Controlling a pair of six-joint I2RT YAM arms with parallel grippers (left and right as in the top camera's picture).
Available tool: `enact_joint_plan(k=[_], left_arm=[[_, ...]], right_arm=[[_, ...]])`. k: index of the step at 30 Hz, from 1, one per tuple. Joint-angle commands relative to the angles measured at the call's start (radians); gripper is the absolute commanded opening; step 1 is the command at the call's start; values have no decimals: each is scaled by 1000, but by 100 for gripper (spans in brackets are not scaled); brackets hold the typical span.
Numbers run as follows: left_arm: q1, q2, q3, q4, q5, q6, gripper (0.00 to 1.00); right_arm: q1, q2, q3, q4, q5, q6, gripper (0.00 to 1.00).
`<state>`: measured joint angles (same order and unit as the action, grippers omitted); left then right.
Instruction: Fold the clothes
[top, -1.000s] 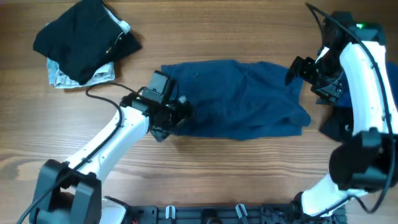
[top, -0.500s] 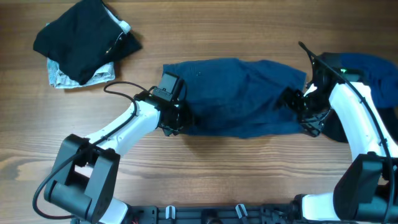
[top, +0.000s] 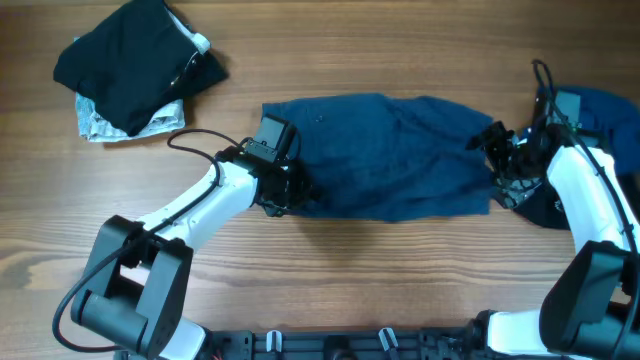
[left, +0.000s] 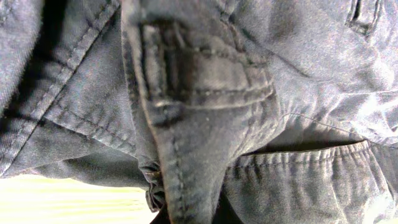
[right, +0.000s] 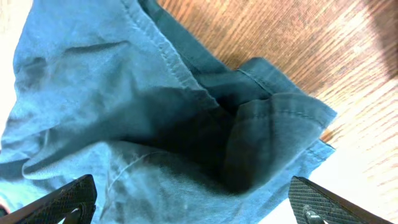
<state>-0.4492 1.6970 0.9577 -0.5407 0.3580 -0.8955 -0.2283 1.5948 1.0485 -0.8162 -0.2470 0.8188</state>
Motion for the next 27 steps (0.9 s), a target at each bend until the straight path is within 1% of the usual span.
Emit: enact_joint_plan(k=[1, 2, 3, 4, 6, 7, 8, 10, 12, 15, 17, 19, 20, 23, 25, 27], left_arm=[[31, 6, 10, 3, 9, 6, 4], [42, 5, 10, 3, 10, 6, 4], [50, 1, 10, 3, 16, 7, 4], [51, -3, 10, 3, 16, 6, 4], [51, -16, 10, 5, 16, 22, 4], [52, -25, 10, 6, 16, 29, 4], [53, -44, 10, 8, 15, 31, 4], [55, -82, 20, 10, 9, 59, 4], [55, -145, 43, 10, -14, 59, 4], [55, -216, 66, 6, -71, 59, 4], [68, -254, 72, -18, -102, 59, 4], [104, -278, 72, -40, -106, 59, 4], [142, -290, 72, -55, -109, 83, 4], [213, -299, 72, -111, -128, 106, 4], [258, -299, 72, -151, -129, 114, 4], [272, -299, 72, -180, -128, 130, 4]], right_arm=[[-2, -14, -62, 13, -10, 48, 90], [-2, -14, -85, 33, -10, 49, 75], [-2, -14, -97, 46, -17, 53, 64], [-2, -14, -97, 57, -16, 54, 50], [-2, -15, -97, 85, 0, 42, 28], [-2, -15, -97, 96, 3, 40, 13], [-2, -15, -97, 107, 2, 40, 4], [-2, -15, -83, 124, 5, 14, 4], [-2, -15, -48, 129, 26, -47, 4], [-2, -24, 31, 66, 28, -101, 4], [-2, -45, 85, 26, 29, -193, 4], [-2, -64, 132, -23, 29, -228, 4], [-2, -83, 146, -60, 25, -270, 4], [-2, -94, 146, -150, 52, -340, 4], [-2, -94, 145, -206, 67, -349, 4], [-2, -94, 145, -236, 98, -348, 4]])
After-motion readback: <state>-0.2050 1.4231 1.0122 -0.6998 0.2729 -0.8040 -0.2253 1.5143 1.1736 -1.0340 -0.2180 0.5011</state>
